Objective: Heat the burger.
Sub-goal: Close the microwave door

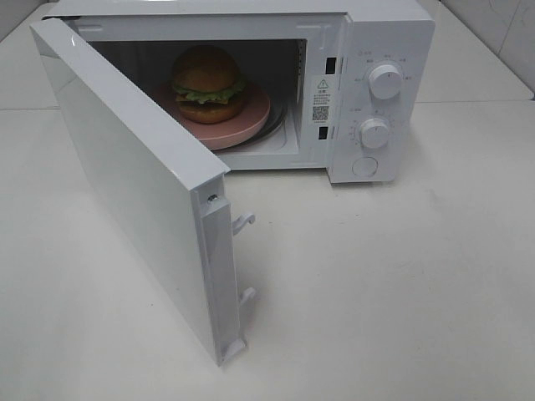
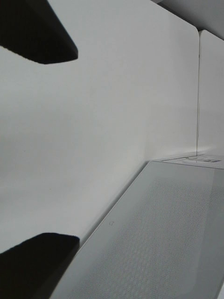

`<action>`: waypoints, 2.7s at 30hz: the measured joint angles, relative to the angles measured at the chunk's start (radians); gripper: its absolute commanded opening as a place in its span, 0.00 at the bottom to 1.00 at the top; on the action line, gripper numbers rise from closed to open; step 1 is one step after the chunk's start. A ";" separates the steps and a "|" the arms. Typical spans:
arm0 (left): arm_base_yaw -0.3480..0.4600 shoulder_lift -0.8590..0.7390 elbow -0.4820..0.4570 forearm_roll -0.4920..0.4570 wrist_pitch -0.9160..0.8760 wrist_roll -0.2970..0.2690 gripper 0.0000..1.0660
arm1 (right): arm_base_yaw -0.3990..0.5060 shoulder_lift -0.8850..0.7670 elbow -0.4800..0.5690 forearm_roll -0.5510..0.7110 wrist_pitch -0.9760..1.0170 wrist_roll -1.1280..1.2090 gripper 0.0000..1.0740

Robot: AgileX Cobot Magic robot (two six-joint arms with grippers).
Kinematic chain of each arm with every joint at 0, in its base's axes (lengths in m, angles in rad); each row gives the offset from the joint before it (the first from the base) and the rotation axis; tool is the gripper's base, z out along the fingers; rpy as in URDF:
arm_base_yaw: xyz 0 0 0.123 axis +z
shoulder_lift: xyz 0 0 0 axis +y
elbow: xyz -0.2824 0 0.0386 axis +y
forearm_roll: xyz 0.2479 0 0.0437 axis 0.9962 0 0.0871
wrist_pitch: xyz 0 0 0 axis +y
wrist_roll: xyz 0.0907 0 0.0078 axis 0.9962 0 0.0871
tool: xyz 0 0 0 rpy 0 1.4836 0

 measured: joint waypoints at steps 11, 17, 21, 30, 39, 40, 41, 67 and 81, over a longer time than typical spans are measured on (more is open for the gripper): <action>0.000 0.000 0.000 0.000 0.000 0.000 0.84 | 0.000 0.000 0.000 0.000 0.000 0.000 0.59; 0.000 0.000 0.000 0.000 0.000 0.000 0.84 | 0.000 0.000 0.000 0.000 -0.001 0.000 0.48; 0.000 0.000 0.000 0.000 0.000 0.000 0.84 | 0.000 0.000 0.000 0.000 -0.001 0.000 0.44; 0.000 0.000 0.000 0.000 0.000 0.000 0.84 | 0.000 0.000 0.000 0.000 -0.001 0.000 0.40; 0.000 0.000 0.000 -0.002 0.000 0.000 0.84 | 0.000 0.000 0.000 0.000 -0.001 0.000 0.40; 0.000 0.000 0.000 -0.002 0.000 0.000 0.84 | 0.000 0.000 0.000 0.000 -0.001 0.000 0.40; 0.000 0.000 0.000 -0.003 0.000 0.000 0.84 | 0.000 0.000 0.000 0.000 -0.001 0.000 0.40; 0.000 0.224 -0.039 -0.028 -0.345 0.000 0.34 | 0.000 0.000 0.000 0.000 -0.001 0.000 0.39; 0.000 0.660 -0.038 -0.017 -0.827 0.019 0.00 | 0.000 0.000 0.000 0.000 -0.001 0.000 0.39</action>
